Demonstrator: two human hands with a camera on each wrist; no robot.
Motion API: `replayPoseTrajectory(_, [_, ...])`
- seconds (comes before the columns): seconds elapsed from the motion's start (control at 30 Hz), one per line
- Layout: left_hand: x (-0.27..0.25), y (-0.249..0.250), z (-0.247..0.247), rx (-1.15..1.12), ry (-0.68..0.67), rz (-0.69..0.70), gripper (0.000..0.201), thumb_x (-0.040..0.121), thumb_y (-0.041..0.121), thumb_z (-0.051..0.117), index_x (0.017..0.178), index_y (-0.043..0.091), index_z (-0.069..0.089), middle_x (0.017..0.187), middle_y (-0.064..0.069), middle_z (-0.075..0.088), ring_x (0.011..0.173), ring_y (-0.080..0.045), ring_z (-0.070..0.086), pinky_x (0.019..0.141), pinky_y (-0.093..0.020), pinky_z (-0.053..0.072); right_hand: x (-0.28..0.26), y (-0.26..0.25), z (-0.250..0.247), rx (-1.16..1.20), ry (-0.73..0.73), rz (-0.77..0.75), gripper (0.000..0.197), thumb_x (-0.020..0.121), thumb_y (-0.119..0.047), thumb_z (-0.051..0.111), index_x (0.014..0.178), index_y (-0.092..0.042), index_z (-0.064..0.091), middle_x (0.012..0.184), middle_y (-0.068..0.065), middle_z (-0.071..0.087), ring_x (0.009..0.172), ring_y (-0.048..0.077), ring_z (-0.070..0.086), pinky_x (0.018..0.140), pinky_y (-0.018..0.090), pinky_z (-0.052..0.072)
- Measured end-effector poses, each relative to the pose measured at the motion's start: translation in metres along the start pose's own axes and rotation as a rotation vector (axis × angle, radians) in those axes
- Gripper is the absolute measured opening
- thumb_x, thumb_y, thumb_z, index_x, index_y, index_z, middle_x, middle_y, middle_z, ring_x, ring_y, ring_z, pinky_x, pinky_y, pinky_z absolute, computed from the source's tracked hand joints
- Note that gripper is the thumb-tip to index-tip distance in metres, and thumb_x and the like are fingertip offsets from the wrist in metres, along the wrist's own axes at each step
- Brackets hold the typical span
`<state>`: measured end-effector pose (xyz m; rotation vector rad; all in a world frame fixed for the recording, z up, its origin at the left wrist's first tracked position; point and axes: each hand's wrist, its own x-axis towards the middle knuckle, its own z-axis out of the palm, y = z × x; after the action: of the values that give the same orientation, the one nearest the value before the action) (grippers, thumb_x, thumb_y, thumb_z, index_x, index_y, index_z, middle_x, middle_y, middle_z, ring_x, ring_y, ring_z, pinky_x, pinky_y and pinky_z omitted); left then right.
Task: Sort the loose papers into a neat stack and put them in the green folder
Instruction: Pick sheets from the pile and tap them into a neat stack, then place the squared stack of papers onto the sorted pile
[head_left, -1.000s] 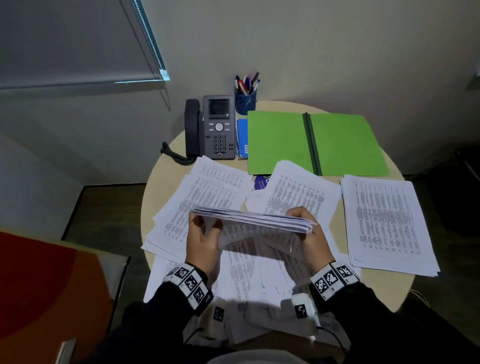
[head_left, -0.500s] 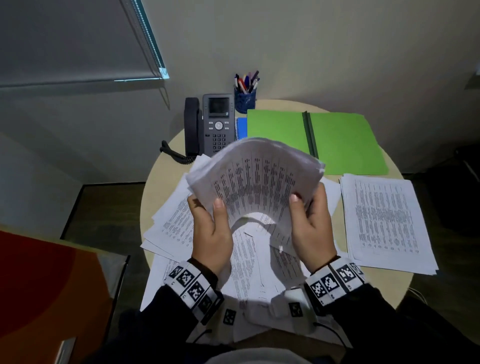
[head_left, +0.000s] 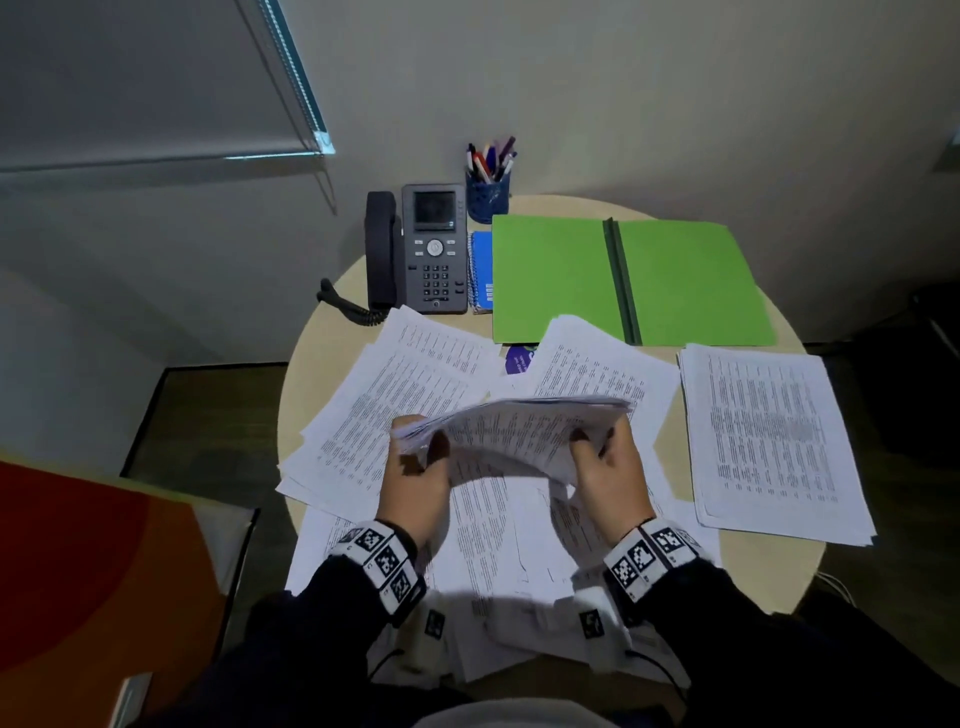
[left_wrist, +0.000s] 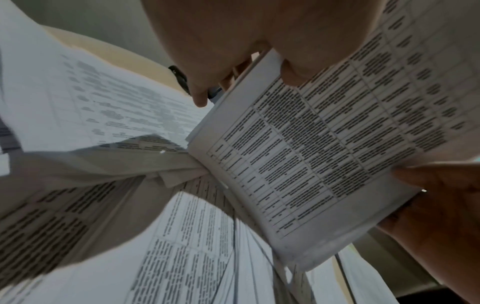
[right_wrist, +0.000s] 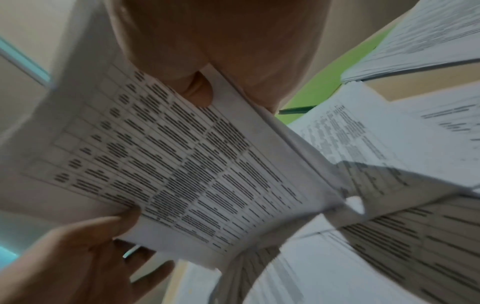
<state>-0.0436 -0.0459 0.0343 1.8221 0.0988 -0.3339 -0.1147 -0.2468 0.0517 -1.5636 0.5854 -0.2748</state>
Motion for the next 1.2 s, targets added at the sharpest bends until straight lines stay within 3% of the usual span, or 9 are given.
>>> replayPoseTrajectory(0.23, [-0.008,0.003,0.007,-0.141,0.04,0.033,0.051,0.104,0.003,0.054,0.145,0.02,0.027,0.12,0.016,0.058,0.097,0.023,0.059,0.083,0.0,0.042,0.007,0.002,0.002,0.094,0.033,0.015,0.031,0.092,0.017,0.046,0.115,-0.005,0.049,0.1,0.004,0.061,0.083,-0.004,0.062,0.072,0.015,0.049])
replayPoseTrajectory(0.37, [-0.008,0.007,0.01,-0.22,0.042,0.025,0.047,0.103,-0.001,0.053,0.135,0.027,0.034,0.122,0.003,0.061,0.1,0.012,0.064,0.085,-0.008,0.048,0.014,0.007,0.004,0.12,0.007,0.061,0.041,0.092,0.018,0.043,0.121,-0.01,0.05,0.102,0.006,0.061,0.079,-0.006,0.063,0.065,0.011,0.05])
replayPoseTrajectory(0.47, [-0.006,0.014,0.009,-0.263,0.061,0.027,0.044,0.105,-0.002,0.05,0.124,0.035,0.037,0.126,0.007,0.055,0.099,0.02,0.059,0.084,-0.009,0.046,0.017,0.01,0.003,0.087,0.044,0.051,0.041,0.085,0.026,0.043,0.11,-0.005,0.051,0.095,0.007,0.058,0.073,-0.008,0.06,0.065,0.01,0.047])
replayPoseTrajectory(0.57, [-0.001,0.009,0.005,-0.307,0.031,-0.016,0.055,0.104,0.005,0.055,0.149,0.023,0.029,0.148,-0.011,0.049,0.13,-0.012,0.055,0.1,-0.027,0.044,0.015,0.014,0.005,0.021,0.036,0.04,0.037,0.081,0.027,0.045,0.106,0.0,0.053,0.09,0.005,0.058,0.074,-0.003,0.058,0.066,0.015,0.046])
replayPoseTrajectory(0.67, [0.003,0.007,0.005,-0.234,0.049,0.013,0.037,0.1,0.011,0.059,0.127,0.031,0.043,0.125,-0.002,0.063,0.106,-0.002,0.063,0.09,-0.026,0.052,0.017,0.013,0.007,0.044,0.066,0.105,0.035,0.084,0.023,0.048,0.105,-0.005,0.055,0.09,0.009,0.06,0.077,0.005,0.059,0.066,0.013,0.048])
replayPoseTrajectory(0.83, [0.007,0.01,0.012,-0.139,0.034,-0.029,0.034,0.108,0.014,0.049,0.142,0.013,0.044,0.118,0.013,0.061,0.111,-0.005,0.059,0.076,0.003,0.041,0.028,0.017,0.007,-0.018,0.011,0.162,0.037,0.089,0.01,0.054,0.106,-0.023,0.06,0.103,0.002,0.067,0.098,0.013,0.062,0.086,0.029,0.047])
replayPoseTrajectory(0.97, [0.011,0.018,0.013,-0.048,0.006,-0.029,0.033,0.109,0.019,0.047,0.142,0.02,0.042,0.125,0.012,0.061,0.112,0.002,0.06,0.094,-0.015,0.042,0.037,0.015,0.001,-0.076,-0.043,0.201,0.033,0.097,-0.003,0.054,0.122,-0.025,0.055,0.113,-0.007,0.068,0.105,0.009,0.063,0.097,0.036,0.05])
replayPoseTrajectory(1.07, [0.022,0.029,0.02,0.013,-0.015,0.044,0.022,0.109,0.017,0.048,0.126,0.029,0.044,0.114,0.021,0.061,0.092,0.022,0.06,0.074,-0.004,0.045,0.051,0.003,-0.016,-0.126,-0.085,0.19,0.036,0.1,-0.012,0.052,0.133,-0.028,0.052,0.118,-0.013,0.067,0.109,0.007,0.063,0.093,0.03,0.05])
replayPoseTrajectory(1.2, [0.025,0.056,0.052,0.067,-0.112,0.069,0.02,0.109,0.026,0.048,0.129,0.031,0.048,0.112,0.019,0.064,0.097,0.011,0.06,0.074,-0.009,0.043,0.068,-0.011,-0.063,-0.149,-0.083,0.164,0.031,0.099,-0.012,0.052,0.125,-0.029,0.053,0.118,-0.015,0.067,0.105,-0.002,0.064,0.088,0.021,0.047])
